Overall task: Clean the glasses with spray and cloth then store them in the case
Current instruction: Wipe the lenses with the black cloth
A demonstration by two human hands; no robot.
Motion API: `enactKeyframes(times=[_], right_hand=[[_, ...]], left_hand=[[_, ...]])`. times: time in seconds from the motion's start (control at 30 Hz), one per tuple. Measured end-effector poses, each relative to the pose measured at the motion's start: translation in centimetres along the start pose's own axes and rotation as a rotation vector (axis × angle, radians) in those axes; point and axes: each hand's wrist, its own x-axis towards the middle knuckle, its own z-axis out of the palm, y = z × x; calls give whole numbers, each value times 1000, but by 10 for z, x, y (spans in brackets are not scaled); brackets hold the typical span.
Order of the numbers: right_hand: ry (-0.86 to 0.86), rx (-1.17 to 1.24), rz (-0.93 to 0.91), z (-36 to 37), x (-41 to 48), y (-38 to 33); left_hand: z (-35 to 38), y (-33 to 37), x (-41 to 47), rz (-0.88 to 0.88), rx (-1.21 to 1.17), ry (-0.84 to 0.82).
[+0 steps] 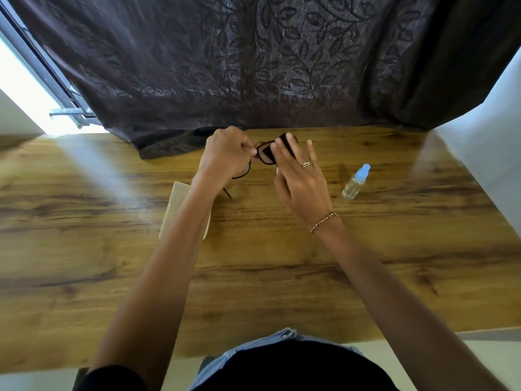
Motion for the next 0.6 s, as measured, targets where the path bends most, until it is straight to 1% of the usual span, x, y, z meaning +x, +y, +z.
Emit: enactKeyframes(times=[0.07, 0.2, 0.33, 0.4, 0.5, 0.6], right_hand=[[32, 14, 27, 0, -2, -1], [-20, 65, -64, 4, -4, -13], [1, -10, 67, 1, 2, 2], [25, 22, 55, 0, -5, 1], [-32, 64, -17, 1, -8, -10], [-23, -6, 48, 1, 4, -5]], left_hand=[[-1, 0, -1, -4, 8, 24], [3, 7, -3, 32, 70, 25], [-1, 6, 0, 14, 66, 45], [-3, 5, 0, -2, 61, 55], [3, 8, 0, 7, 71, 30], [8, 12, 1, 4, 60, -5]])
